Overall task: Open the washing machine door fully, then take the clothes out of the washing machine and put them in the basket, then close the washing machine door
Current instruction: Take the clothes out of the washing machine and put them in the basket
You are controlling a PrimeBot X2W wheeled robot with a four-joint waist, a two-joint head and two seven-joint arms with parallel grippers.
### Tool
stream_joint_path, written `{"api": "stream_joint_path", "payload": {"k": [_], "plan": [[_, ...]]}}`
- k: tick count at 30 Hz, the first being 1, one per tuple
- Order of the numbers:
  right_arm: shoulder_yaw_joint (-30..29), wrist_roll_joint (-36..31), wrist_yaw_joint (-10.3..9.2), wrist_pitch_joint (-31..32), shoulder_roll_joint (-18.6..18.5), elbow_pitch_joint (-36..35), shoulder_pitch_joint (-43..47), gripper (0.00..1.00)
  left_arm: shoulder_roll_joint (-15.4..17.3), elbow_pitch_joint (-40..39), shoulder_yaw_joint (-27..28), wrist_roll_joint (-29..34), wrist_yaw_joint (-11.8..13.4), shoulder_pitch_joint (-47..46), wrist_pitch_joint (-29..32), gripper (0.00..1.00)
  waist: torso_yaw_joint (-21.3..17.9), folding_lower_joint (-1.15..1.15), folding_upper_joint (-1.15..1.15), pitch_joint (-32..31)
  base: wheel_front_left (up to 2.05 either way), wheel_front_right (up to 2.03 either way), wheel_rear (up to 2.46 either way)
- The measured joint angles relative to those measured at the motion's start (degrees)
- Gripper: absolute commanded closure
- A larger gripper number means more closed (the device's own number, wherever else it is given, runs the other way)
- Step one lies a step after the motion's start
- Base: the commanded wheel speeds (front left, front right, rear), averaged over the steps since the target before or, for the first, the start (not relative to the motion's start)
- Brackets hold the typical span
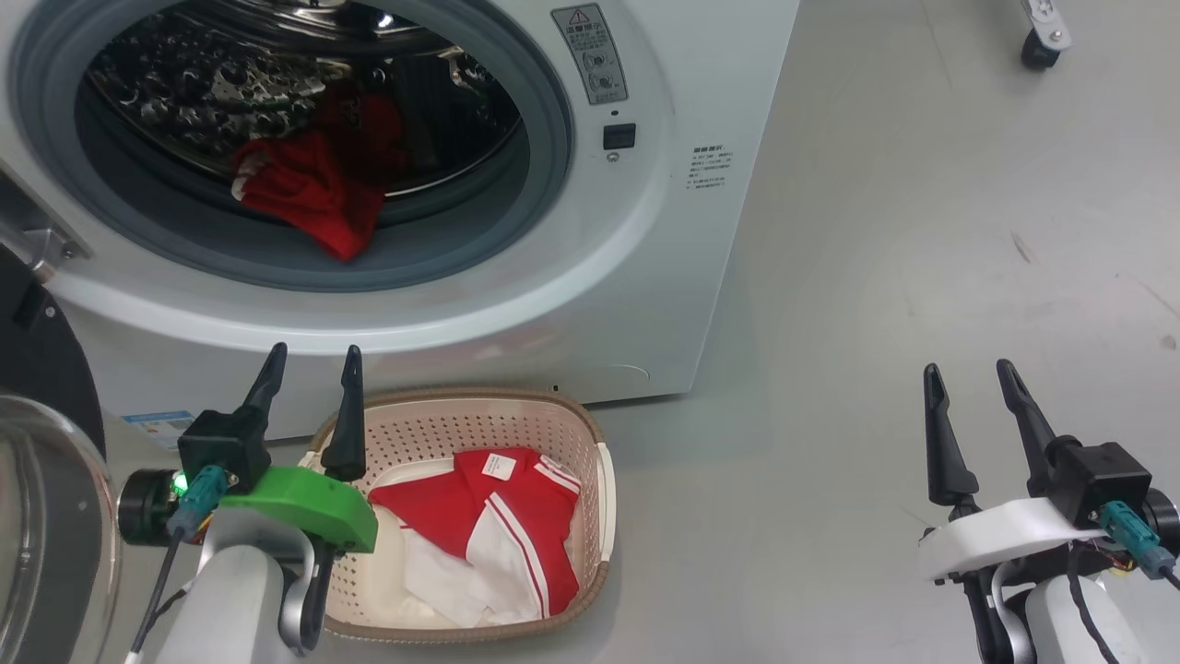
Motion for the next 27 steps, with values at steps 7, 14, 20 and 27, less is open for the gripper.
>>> {"api": "stream_joint_path", "payload": {"k": [7, 14, 20, 27], "plan": [[0.4, 0.0, -0.03, 0.0, 0.2, 0.1, 2.7, 0.00, 0.0, -3.8, 0.1, 0.3, 0.2, 5.8, 0.0, 0.00, 1.3, 0.00, 0.00, -4.2, 0.00, 0.00, 0.00], [0.8, -0.1, -0.27, 0.0, 0.4, 0.1, 5.3, 0.00, 0.2, -7.5, -0.4, 1.3, 0.6, 11.0, 0.0, 0.00, 2.2, 0.00, 0.00, -8.1, 0.00, 0.00, 0.00], [1.2, -0.2, -0.30, 0.0, 0.5, -0.4, 6.8, 0.00, 0.8, -10.3, -0.8, 1.7, 0.7, 14.5, 0.0, 0.00, 2.4, 0.00, 0.00, -10.1, 0.00, 0.00, 0.00], [1.2, -0.2, -0.66, 0.0, 0.5, -1.1, 7.7, 0.00, 1.3, -13.8, -1.0, 1.7, 1.1, 16.9, 0.0, 0.00, 2.2, 0.00, 0.00, -10.6, 0.00, 0.00, 0.00]]}}
